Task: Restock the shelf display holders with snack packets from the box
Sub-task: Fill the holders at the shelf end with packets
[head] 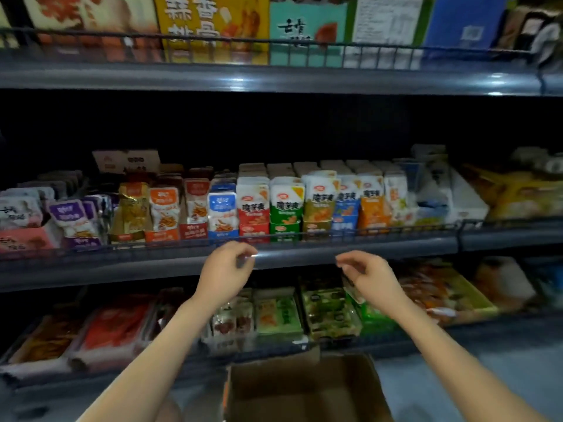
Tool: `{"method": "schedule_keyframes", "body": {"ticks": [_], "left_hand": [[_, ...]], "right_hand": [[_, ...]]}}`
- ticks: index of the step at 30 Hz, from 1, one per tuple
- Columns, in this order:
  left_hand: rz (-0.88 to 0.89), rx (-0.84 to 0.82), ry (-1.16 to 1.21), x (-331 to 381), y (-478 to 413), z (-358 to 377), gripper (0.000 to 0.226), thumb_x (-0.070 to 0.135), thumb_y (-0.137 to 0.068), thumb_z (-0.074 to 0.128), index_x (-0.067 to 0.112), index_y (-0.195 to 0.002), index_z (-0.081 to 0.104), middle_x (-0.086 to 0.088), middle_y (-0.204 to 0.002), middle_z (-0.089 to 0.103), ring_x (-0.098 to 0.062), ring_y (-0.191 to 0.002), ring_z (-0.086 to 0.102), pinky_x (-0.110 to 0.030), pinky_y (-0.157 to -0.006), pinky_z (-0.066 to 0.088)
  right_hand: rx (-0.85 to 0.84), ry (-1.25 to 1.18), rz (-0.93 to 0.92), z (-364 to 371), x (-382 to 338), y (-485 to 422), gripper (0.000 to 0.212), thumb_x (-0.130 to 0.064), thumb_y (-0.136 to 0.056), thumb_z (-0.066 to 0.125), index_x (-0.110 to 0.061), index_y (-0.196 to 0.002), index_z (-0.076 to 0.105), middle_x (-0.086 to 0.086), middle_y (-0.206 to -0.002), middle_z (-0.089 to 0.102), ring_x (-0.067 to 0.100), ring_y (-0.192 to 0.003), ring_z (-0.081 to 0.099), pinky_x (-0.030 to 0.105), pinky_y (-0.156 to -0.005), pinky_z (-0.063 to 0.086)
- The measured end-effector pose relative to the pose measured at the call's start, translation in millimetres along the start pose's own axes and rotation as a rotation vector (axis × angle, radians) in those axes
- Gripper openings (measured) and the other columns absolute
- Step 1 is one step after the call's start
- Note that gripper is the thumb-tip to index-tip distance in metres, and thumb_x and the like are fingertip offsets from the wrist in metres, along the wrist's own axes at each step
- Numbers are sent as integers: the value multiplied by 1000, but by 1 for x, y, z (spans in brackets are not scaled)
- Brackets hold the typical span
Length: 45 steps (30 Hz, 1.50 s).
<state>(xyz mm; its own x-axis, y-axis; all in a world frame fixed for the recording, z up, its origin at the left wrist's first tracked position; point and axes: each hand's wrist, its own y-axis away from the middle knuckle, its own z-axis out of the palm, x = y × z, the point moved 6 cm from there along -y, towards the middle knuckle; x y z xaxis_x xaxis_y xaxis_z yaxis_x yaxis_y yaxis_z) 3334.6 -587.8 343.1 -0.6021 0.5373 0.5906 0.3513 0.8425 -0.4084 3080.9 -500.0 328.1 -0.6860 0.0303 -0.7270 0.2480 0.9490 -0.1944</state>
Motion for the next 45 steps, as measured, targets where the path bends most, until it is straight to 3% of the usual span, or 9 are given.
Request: {"method": "schedule_keyframes", "body": {"ticks": [7, 13, 17, 22, 29, 32, 35, 38, 45], "left_hand": [[48, -141, -37, 65, 28, 40, 18, 22, -93, 57, 21, -108, 66, 7, -106, 64, -10, -101, 57, -28, -89, 48], [167, 53, -190, 94, -51, 41, 34, 20, -92, 57, 14, -126, 58, -4, -125, 60, -22, -119, 51, -34, -99, 41], [173, 68, -284, 102, -131, 56, 54, 26, -94, 56, 14, -143, 38, -5, -146, 42, -22, -135, 36, -33, -111, 27], [205, -67, -512, 89, -193, 83, 67, 39, -94, 53, 17, -149, 23, -6, -154, 29, -22, -143, 23, -34, -116, 13], [259, -83, -704, 72, -193, 81, 57, 50, -93, 47, 24, -143, 39, 0, -142, 49, -17, -138, 35, -42, -118, 8], [318, -32, -610, 81, -196, 75, 63, 49, -92, 50, 20, -145, 35, -3, -146, 44, -18, -139, 32, -38, -117, 8], [394, -127, -540, 94, -198, 85, 64, 41, -94, 50, 19, -149, 26, -1, -154, 30, -16, -144, 20, -30, -117, 5], [381, -174, -566, 99, -198, 94, 52, 38, -99, 41, 23, -147, 30, 0, -150, 37, -16, -141, 28, -28, -115, 12], [346, -156, -536, 102, -209, 93, 45, 33, -102, 22, 16, -135, 49, -8, -136, 54, -25, -126, 47, -34, -103, 32]], "right_hand": [[103, 60, 51, -62, 40, 54, 20, -14, -92, 58, -23, -108, 68, -5, -101, 70, 12, -101, 64, 35, -92, 50], [118, 43, -79, -82, -5, -9, 39, -12, -97, 50, -18, -136, 50, 0, -130, 58, 17, -119, 54, 26, -99, 42], [87, 31, -111, -69, -22, -83, 48, -14, -99, 45, -20, -146, 34, 2, -145, 44, 18, -108, 59, 32, -91, 48], [89, 134, -173, -42, -23, -159, 57, -19, -97, 52, -15, -148, 28, 9, -143, 44, 25, -131, 41, 36, -104, 37], [132, 477, -329, -26, -18, -179, 64, -35, -90, 58, -23, -147, 31, 0, -152, 34, 17, -145, 16, 37, -115, 9], [238, 220, -313, -42, -17, -167, 57, -20, -92, 58, -18, -145, 35, 0, -149, 37, 16, -141, 26, 38, -117, 18], [263, -210, -151, -43, -4, -151, 54, -2, -94, 50, -15, -144, 36, -3, -139, 46, 9, -123, 48, 25, -101, 40], [195, -511, 13, -26, 12, -147, 50, 7, -94, 41, -9, -142, 39, 4, -139, 49, 15, -130, 45, 19, -101, 37], [33, -521, 55, 14, -12, -142, 58, -5, -101, 37, -21, -152, 14, -1, -155, 24, 10, -126, 43, 12, -83, 45]]}}
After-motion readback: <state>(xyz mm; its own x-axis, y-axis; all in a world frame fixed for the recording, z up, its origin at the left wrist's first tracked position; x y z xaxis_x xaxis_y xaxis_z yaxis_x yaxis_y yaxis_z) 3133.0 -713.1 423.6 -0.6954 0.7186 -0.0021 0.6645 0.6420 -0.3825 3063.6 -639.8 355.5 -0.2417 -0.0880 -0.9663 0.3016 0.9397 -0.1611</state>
